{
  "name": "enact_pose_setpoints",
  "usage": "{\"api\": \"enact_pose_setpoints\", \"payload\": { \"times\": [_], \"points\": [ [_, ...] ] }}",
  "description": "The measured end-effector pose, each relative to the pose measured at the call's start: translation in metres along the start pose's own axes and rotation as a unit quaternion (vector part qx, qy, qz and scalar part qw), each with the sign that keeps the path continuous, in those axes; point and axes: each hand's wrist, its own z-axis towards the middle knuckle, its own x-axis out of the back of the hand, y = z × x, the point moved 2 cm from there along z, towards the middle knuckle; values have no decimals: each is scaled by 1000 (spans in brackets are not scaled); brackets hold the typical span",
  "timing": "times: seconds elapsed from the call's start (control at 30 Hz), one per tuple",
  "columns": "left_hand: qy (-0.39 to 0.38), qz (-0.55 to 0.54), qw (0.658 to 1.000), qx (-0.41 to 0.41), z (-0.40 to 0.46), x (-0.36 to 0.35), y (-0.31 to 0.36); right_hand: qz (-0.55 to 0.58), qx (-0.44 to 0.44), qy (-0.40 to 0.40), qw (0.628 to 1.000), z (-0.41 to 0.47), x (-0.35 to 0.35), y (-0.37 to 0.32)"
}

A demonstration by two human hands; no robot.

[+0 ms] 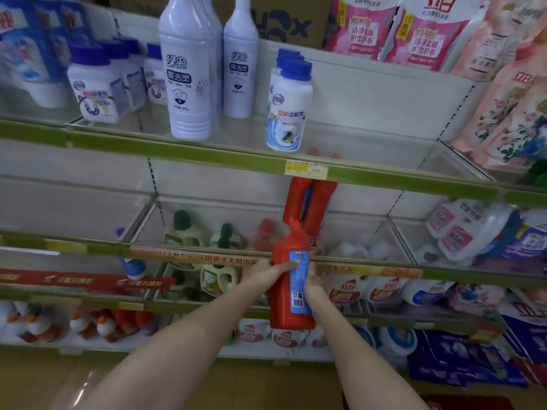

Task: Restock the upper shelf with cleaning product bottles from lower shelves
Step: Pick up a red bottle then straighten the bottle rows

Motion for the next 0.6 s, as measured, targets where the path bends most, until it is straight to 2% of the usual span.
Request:
{"api": "enact_pose_setpoints", "payload": {
  "times": [0.17, 0.33, 0.4, 0.5, 0.53, 0.6],
  "points": [
    [-100, 33, 994, 29, -21, 19, -34, -57, 3, 22, 998, -25, -17, 50],
    [-124, 105, 985, 51, -32, 40, -67, 70, -52, -30, 996, -36, -31, 88],
    [-123, 89, 987, 47, -36, 48, -73, 83, -64, -63, 992, -48, -33, 93],
    [-112, 20, 991, 67, -36, 53, -82, 69, -71, -93, 991, -54, -40, 88],
    [-100, -44, 990, 86, -33, 54, -86, 56, -76, -95, 991, -61, -42, 83],
    [-86, -224, 964, 116, -36, 52, -85, 26, -80, -96, 992, -61, -43, 80]
  ]
}}
